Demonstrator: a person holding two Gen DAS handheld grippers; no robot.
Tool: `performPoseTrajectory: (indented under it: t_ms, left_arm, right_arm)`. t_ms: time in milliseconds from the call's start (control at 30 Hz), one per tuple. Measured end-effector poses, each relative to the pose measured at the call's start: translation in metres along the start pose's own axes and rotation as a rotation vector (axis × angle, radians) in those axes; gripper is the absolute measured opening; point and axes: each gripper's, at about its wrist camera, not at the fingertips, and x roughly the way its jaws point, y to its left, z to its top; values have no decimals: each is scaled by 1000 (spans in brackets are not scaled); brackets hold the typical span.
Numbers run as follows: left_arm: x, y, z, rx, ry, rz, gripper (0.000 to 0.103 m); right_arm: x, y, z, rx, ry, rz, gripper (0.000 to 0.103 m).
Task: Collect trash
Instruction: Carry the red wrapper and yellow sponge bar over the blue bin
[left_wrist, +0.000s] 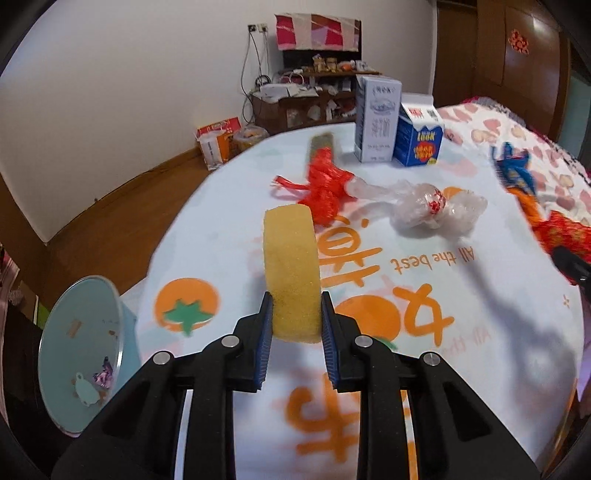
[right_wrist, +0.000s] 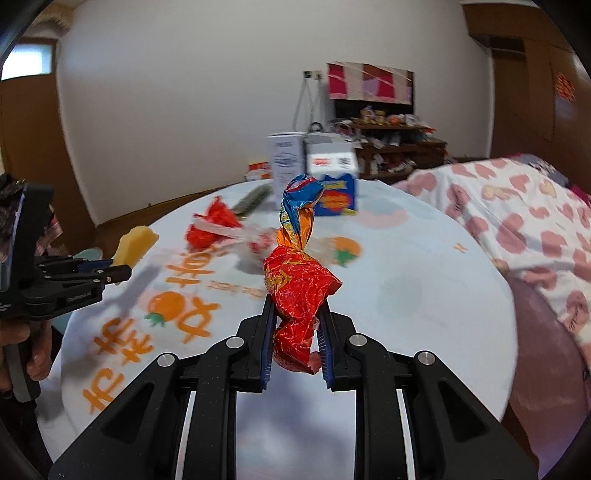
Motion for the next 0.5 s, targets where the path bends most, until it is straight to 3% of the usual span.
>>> performPoseTrajectory:
  t_ms: [500]
  left_arm:
    - [-47, 61, -21, -49, -133, 84, 24]
  right_arm:
    - [41, 100, 32, -124, -14, 111, 22]
